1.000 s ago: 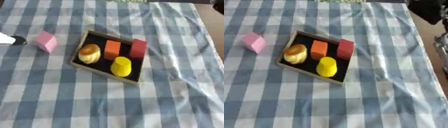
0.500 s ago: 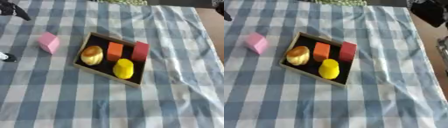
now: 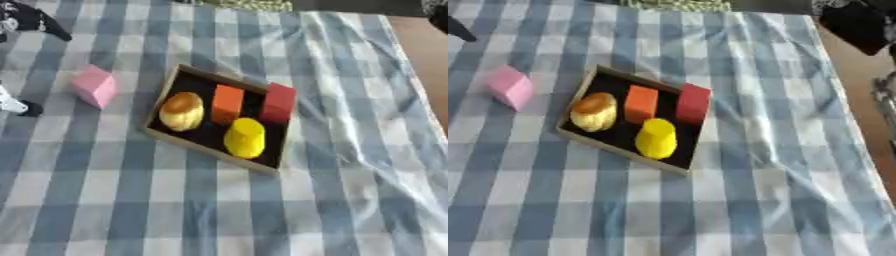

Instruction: Pick up objects on the table and place them in the box.

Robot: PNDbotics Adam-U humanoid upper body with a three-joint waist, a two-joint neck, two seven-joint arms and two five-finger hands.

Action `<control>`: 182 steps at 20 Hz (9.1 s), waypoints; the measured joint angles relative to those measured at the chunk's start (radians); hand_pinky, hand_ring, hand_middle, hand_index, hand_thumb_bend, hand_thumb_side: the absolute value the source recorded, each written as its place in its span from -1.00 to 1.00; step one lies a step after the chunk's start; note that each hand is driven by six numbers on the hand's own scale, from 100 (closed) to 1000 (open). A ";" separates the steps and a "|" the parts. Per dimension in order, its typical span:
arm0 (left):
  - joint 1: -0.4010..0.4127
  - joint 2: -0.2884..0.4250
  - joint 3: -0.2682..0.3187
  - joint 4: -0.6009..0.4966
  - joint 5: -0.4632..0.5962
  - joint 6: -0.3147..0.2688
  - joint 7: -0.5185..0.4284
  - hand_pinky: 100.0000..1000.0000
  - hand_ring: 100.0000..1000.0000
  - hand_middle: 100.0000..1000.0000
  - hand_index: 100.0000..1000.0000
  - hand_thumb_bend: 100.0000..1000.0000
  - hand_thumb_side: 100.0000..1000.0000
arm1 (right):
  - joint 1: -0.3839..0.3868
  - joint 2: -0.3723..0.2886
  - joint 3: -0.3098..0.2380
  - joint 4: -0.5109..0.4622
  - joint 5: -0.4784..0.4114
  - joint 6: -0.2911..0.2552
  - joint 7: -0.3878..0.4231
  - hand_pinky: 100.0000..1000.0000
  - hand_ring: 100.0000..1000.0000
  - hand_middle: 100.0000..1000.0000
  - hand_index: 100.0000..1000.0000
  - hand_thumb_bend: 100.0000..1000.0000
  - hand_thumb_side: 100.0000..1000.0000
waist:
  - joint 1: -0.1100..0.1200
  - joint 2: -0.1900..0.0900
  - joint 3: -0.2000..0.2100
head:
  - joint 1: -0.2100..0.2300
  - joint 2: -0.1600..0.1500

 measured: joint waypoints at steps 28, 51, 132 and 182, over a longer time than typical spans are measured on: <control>-0.105 -0.147 -0.007 0.322 -0.209 -0.078 -0.039 0.90 0.80 0.68 0.81 0.10 -1.00 | -0.009 0.009 0.006 0.000 -0.007 -0.002 -0.002 0.56 0.44 -0.01 0.33 -0.65 -0.45 | 0.000 0.016 -0.026 | 0.016 -0.021; -0.164 -0.146 0.016 0.235 -0.177 -0.035 -0.062 0.86 0.74 0.61 0.76 0.11 -1.00 | 0.000 0.009 0.012 0.001 -0.012 -0.004 -0.002 0.56 0.44 -0.02 0.33 -0.67 -0.43 | 0.002 0.041 -0.034 | 0.023 -0.042; -0.223 -0.390 -0.130 0.180 -0.078 0.048 0.032 0.79 0.69 0.61 0.78 -0.15 -0.85 | -0.026 0.027 0.018 0.018 -0.022 -0.023 0.009 0.56 0.45 -0.02 0.33 -0.69 -0.43 | 0.007 0.057 -0.055 | -0.013 -0.042; 0.372 -0.094 0.345 -0.450 0.633 0.062 1.090 0.71 0.63 0.54 0.78 -0.81 -0.32 | -0.026 0.027 -0.026 0.005 -0.076 -0.143 -0.137 0.59 0.51 0.06 0.39 -0.87 -0.38 | -0.016 0.020 -0.001 | -0.033 -0.062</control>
